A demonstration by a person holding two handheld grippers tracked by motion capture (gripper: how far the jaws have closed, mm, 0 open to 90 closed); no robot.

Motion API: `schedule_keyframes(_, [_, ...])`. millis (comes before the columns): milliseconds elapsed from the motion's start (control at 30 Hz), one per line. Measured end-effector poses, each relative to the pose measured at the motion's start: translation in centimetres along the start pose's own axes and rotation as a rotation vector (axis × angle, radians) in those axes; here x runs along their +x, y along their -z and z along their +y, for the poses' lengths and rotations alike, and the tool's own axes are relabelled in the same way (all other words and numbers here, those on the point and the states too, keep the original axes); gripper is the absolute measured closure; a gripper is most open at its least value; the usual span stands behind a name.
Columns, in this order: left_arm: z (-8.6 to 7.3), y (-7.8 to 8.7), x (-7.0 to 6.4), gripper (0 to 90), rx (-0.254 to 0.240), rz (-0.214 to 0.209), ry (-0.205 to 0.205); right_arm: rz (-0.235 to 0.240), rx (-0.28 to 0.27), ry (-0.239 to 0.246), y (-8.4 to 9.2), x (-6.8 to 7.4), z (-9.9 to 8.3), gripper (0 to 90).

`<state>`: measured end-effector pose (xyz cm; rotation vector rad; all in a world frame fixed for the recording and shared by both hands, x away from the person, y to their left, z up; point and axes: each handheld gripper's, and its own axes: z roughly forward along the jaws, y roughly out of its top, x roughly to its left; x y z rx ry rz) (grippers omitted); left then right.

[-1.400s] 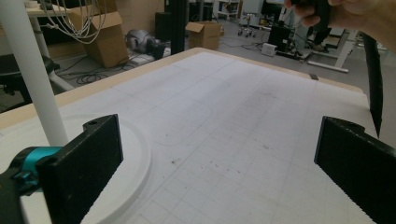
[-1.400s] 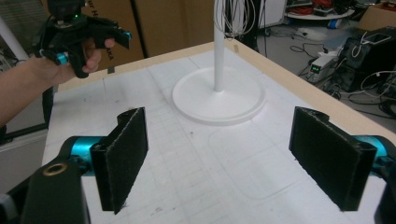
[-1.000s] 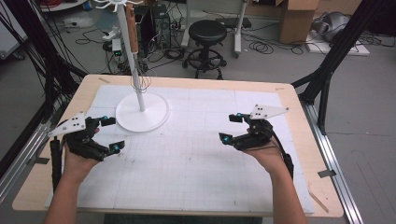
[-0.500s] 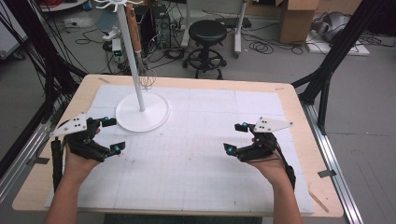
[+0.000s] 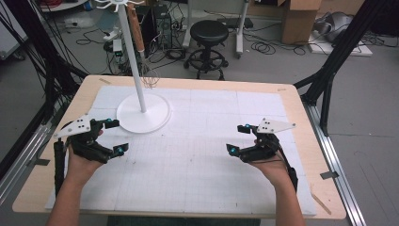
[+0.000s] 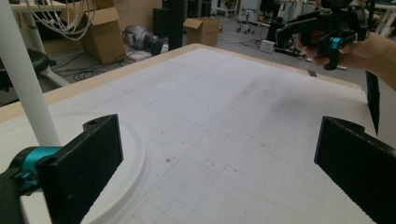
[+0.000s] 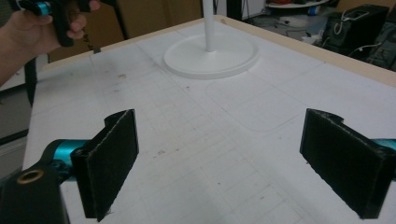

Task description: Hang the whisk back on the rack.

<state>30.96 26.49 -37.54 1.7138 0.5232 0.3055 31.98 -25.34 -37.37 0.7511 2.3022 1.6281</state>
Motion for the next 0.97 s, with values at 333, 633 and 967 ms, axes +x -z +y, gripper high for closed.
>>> schedule_keyframes(333, [-0.08,-0.07,-0.12,1.7,0.002,-0.011,-0.004,-0.014,-0.008,-0.012,0.4,0.07,0.07,10.5])
schedule_keyframes(633, [-0.23,-0.32,-0.08,1.7,0.014,-0.009,-0.002,-0.01,-0.006,-0.014,0.29,-0.01,0.04,10.5])
schedule_keyframes(967, [-0.41,-0.31,-0.18,1.7,0.026,-0.004,-0.002,-0.003,0.004,-0.017,-0.06,-0.14,-0.04,10.5])
